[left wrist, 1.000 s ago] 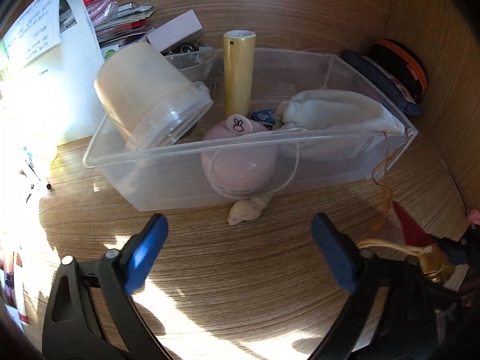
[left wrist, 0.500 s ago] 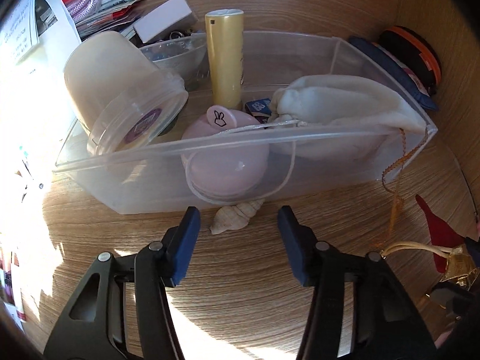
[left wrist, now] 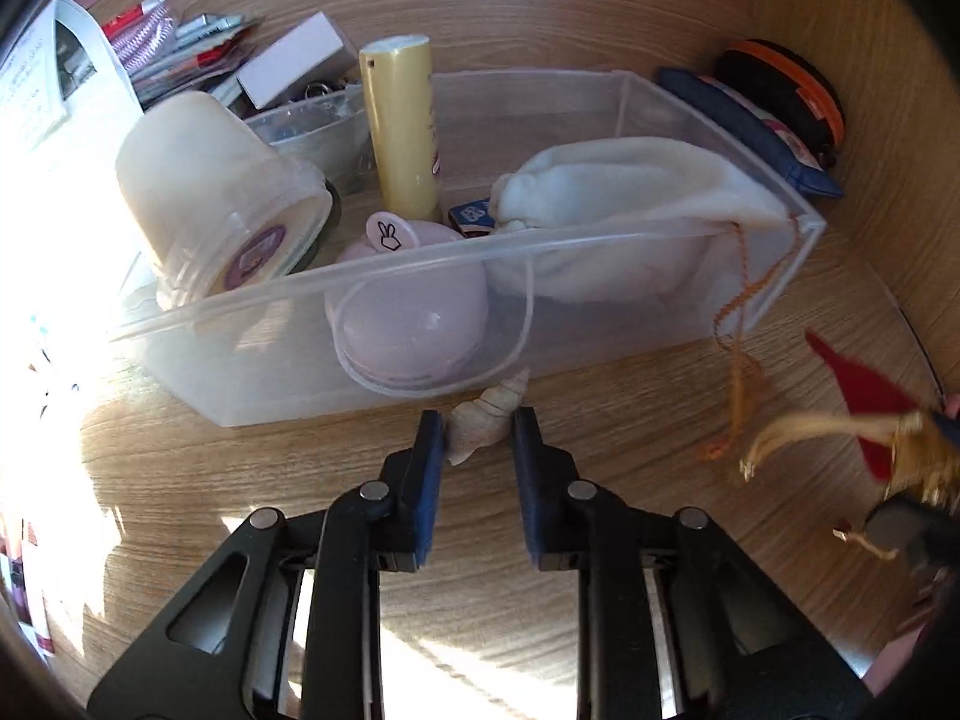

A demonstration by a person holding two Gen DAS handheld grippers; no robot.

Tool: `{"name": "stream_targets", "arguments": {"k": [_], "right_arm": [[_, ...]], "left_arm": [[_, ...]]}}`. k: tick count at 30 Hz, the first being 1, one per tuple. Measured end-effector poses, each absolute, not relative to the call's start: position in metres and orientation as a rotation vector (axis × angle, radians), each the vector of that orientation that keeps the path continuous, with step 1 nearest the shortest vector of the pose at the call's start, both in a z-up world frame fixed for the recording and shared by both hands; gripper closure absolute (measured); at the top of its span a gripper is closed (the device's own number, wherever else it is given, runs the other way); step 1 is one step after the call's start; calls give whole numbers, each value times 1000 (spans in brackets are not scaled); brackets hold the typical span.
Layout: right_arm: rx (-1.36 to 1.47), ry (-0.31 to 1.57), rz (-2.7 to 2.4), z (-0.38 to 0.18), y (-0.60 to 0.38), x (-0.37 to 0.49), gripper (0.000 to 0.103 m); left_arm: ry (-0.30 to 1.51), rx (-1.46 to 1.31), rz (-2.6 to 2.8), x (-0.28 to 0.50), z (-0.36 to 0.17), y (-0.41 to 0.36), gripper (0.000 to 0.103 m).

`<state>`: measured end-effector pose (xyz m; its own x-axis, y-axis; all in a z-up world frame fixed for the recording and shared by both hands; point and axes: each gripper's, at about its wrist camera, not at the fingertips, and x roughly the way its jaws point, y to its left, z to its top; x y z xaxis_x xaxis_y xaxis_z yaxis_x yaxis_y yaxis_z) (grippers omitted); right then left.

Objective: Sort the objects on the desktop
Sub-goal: 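Grasp the small seashell with left tool while right tool lifts red pouch, then lower seashell into bin with left tool while right tool lowers red pouch into bin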

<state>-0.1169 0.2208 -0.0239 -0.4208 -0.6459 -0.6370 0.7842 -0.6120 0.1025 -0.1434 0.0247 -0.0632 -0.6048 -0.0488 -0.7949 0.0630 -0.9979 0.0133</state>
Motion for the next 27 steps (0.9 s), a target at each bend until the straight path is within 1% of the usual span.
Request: {"name": "stream_targets", "arguments": {"k": [12,27], "right_arm": [[693,281,-2150,21,208,-123,72],[602,292,-2181,59,180,-144,72]], "left_arm": [[2,1217,-2863,-104,-30,20,81],[18,1050,-2946,-110,19,19,81]]}}
